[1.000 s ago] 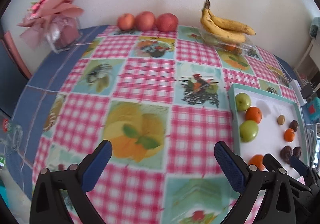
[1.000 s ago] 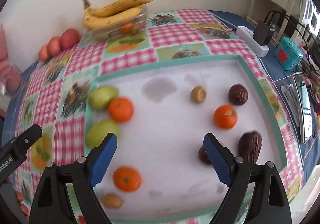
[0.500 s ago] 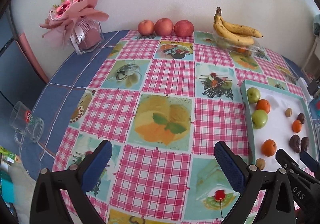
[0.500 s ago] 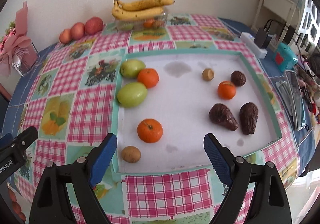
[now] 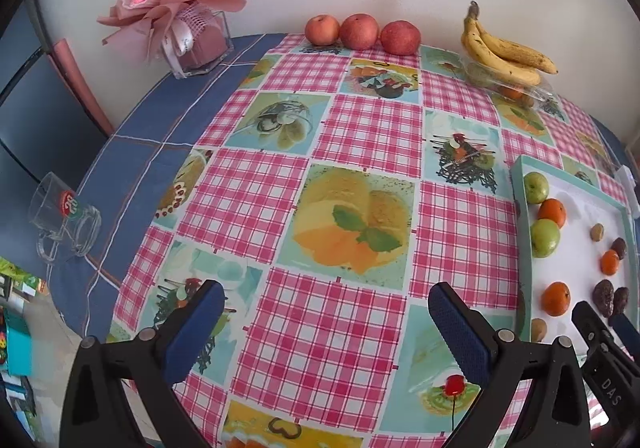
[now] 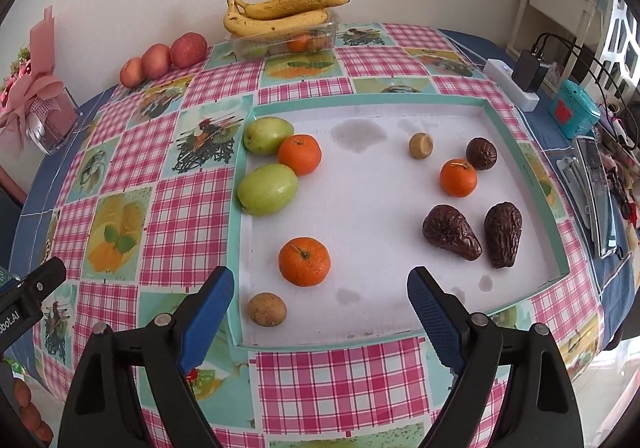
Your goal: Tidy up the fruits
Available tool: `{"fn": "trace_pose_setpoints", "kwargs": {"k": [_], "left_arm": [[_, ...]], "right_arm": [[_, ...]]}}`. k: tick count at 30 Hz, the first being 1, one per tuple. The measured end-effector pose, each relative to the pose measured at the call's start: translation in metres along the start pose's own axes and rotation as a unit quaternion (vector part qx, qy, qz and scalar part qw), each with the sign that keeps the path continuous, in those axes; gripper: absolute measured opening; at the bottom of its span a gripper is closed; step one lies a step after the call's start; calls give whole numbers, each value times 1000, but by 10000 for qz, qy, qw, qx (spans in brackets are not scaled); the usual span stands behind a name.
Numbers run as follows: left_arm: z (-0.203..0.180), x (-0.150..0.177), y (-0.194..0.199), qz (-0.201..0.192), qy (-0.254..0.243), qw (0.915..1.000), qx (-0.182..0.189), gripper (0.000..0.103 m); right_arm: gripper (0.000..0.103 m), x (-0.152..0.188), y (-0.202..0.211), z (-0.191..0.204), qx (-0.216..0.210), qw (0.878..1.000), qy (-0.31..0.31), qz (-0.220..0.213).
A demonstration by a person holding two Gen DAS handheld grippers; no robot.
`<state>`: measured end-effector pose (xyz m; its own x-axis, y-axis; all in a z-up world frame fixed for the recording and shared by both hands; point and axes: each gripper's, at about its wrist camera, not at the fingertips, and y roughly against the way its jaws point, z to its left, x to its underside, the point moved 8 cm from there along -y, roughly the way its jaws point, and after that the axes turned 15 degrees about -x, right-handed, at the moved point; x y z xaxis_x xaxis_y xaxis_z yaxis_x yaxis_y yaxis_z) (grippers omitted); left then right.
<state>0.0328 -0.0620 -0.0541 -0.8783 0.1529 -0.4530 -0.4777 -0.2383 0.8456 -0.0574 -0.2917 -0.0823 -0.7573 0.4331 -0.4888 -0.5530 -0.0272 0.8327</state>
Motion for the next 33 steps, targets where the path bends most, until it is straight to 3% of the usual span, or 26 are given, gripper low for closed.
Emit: {"fn": "trace_pose_setpoints", "kwargs": {"k": [16,33], "left_arm": [[-7,3,-1,63,-331,9994,-95,103],[-17,5,4,19,-532,9985,84,103]], "right_arm": [[89,-3,4,2,18,9999,51,-103],[89,-6,7,0,22,9998,39,-188]]}}
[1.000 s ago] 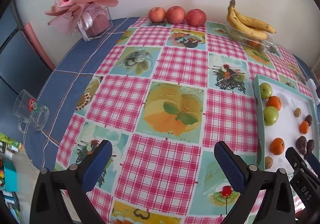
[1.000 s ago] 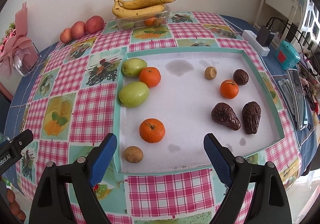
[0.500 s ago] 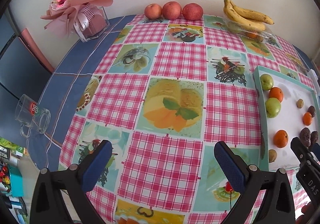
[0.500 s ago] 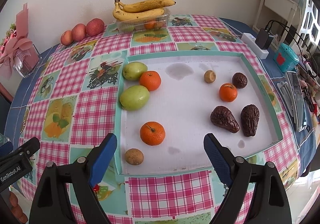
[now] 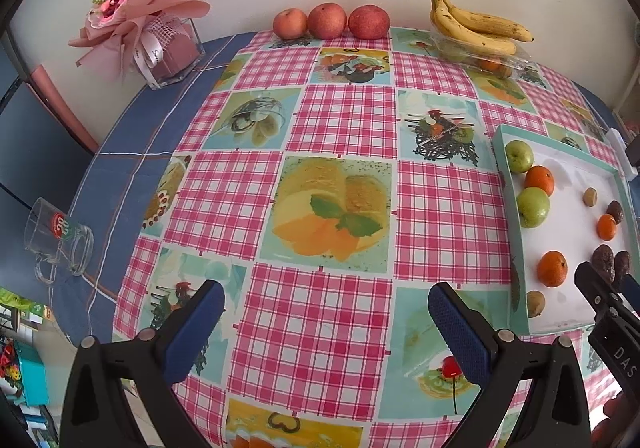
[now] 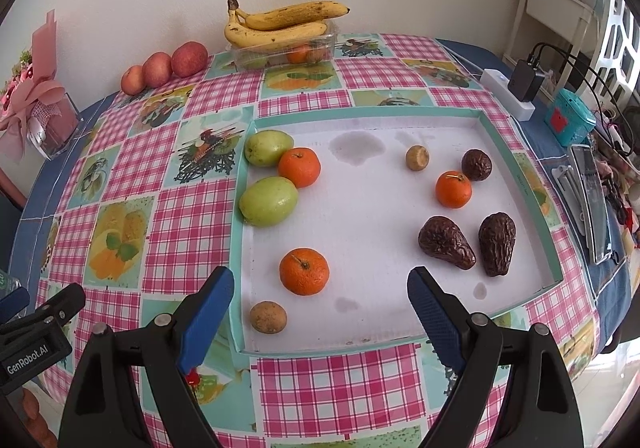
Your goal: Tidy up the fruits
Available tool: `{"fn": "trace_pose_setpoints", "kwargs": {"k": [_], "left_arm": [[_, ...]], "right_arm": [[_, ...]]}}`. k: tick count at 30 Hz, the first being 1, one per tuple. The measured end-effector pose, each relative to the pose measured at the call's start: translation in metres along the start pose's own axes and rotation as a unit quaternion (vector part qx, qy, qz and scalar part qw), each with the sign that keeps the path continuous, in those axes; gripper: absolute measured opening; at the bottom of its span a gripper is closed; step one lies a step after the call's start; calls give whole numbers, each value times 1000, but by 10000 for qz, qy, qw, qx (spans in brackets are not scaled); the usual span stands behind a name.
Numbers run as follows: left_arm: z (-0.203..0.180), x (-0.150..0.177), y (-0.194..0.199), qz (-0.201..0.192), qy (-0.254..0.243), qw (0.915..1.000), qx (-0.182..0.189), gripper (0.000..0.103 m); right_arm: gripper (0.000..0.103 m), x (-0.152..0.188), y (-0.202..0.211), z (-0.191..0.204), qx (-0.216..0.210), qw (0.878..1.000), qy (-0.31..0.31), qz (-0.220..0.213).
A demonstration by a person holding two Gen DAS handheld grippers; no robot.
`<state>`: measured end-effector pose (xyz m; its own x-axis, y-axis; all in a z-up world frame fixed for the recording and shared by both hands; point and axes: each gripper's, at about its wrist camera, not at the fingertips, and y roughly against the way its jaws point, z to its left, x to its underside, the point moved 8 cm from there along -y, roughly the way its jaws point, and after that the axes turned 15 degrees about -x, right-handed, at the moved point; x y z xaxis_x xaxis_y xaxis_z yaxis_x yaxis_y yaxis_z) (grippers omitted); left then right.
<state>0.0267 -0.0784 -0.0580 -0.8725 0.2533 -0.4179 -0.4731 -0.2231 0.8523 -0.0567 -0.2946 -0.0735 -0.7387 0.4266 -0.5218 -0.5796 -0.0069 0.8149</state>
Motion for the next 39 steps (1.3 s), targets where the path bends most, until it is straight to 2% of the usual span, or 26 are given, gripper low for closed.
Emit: {"fn": "trace_pose_setpoints", "kwargs": {"k": [15,24,39], "left_arm": [[-2,-1,3,-14,13,10000,93,103],[2,1,-2,102,60,9999,28,103],[3,2,-2,83,42,10000,6,103]], "right_arm": [[89,0,1,1,9,10000,-6,-10],[89,-1,1,2,10,10000,12,-3],[89,0,1,3,16,10000,37,22]]}}
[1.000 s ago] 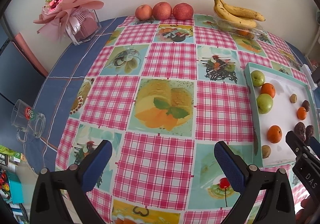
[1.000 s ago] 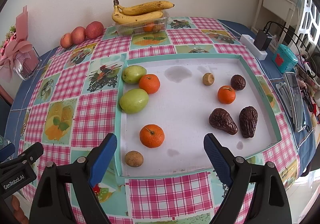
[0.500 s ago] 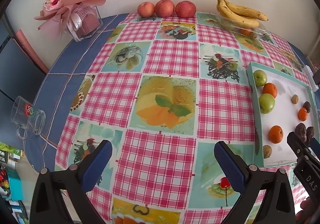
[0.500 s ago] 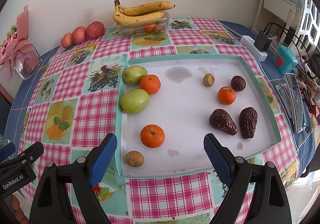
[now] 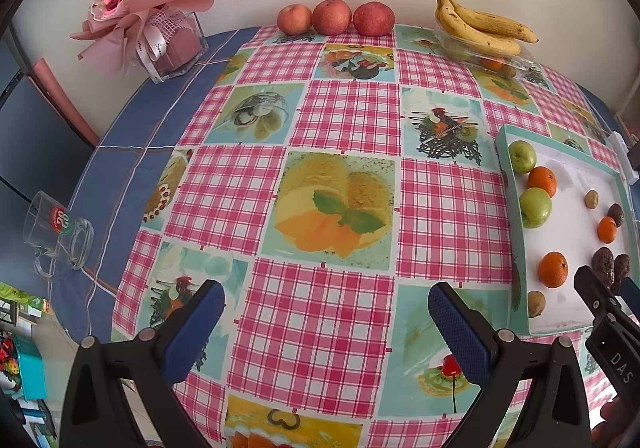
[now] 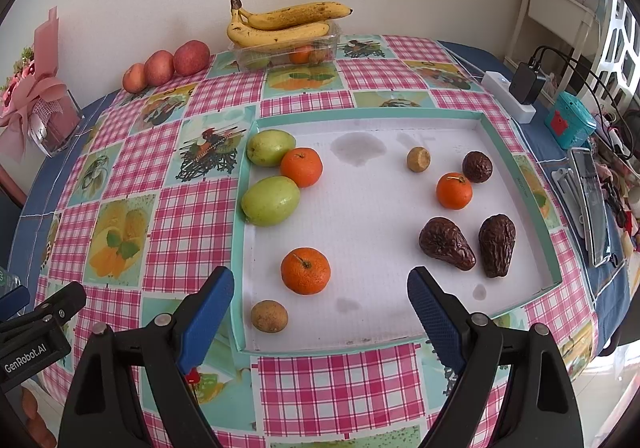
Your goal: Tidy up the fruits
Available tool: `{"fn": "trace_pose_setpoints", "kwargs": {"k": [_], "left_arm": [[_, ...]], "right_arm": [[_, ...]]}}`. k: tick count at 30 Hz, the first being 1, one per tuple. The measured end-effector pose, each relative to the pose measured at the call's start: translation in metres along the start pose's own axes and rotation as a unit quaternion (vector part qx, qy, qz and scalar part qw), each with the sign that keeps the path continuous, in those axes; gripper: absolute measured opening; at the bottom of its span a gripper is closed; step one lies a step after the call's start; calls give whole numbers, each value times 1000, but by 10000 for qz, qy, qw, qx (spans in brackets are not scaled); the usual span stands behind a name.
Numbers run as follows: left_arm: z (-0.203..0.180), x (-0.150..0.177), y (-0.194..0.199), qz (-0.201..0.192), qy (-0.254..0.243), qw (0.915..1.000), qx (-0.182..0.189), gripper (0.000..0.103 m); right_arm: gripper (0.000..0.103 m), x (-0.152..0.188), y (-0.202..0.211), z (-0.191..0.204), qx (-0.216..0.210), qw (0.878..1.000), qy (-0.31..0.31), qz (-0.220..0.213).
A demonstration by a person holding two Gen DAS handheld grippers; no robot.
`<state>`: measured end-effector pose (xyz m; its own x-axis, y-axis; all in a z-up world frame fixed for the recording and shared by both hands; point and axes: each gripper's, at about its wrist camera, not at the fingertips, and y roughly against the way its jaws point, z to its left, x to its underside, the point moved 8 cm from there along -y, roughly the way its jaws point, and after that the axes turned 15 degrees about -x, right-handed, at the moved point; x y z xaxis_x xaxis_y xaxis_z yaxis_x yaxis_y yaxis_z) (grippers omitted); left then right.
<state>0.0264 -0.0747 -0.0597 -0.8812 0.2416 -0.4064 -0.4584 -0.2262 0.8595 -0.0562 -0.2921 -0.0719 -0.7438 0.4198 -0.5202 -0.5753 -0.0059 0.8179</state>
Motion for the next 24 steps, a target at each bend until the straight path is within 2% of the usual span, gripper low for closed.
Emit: {"fn": "trace_pose_setpoints", "kwargs": {"k": [24], "left_arm": [[-1,2,-2,34,-20,10000,-4,103]], "right_arm": [[89,1,-1,-1,-13,10000,48,52]]}}
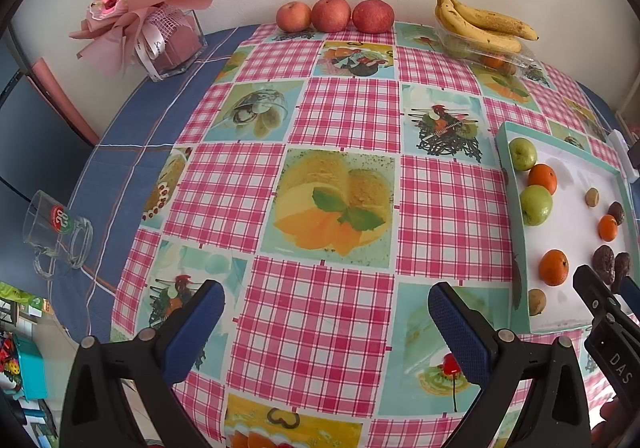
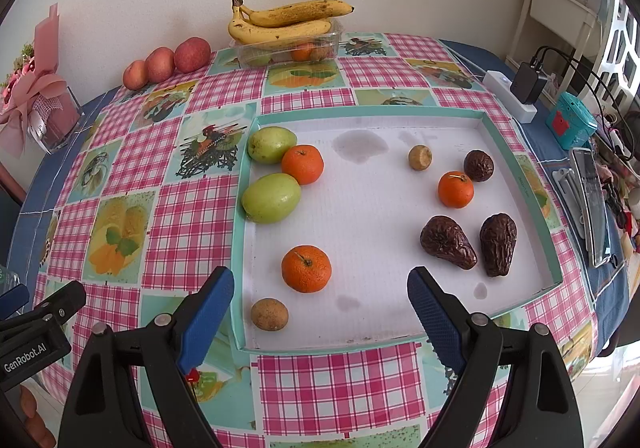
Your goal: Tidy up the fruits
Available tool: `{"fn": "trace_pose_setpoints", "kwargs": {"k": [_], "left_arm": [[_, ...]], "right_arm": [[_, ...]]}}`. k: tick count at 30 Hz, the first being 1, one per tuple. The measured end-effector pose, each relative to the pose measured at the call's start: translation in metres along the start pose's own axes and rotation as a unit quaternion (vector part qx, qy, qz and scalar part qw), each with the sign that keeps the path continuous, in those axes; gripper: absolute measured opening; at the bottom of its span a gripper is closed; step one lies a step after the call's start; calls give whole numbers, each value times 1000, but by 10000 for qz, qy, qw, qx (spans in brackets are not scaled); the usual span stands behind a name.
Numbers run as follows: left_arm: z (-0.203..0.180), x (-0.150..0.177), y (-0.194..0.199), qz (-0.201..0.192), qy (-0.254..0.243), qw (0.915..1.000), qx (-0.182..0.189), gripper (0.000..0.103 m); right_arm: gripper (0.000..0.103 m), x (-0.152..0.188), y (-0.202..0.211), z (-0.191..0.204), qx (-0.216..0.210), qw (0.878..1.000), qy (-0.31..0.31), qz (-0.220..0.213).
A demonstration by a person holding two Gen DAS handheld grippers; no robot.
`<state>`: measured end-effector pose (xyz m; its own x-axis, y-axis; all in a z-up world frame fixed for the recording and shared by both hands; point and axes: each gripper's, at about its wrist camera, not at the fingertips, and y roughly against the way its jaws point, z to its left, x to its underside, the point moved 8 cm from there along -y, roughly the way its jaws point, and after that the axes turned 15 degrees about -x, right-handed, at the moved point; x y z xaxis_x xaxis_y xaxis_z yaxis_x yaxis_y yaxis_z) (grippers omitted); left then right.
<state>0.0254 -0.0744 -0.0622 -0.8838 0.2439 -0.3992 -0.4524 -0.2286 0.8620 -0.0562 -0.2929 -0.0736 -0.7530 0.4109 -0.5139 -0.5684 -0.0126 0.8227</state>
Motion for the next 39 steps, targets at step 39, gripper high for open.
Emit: {"fn": "trace_pose_setpoints", "kwargs": {"k": [39], "left_arm": [[9,3,-6,108,97,9997,-215,103]], "right_arm": [[89,1,-1,-2,37,10000,-2,65]]}}
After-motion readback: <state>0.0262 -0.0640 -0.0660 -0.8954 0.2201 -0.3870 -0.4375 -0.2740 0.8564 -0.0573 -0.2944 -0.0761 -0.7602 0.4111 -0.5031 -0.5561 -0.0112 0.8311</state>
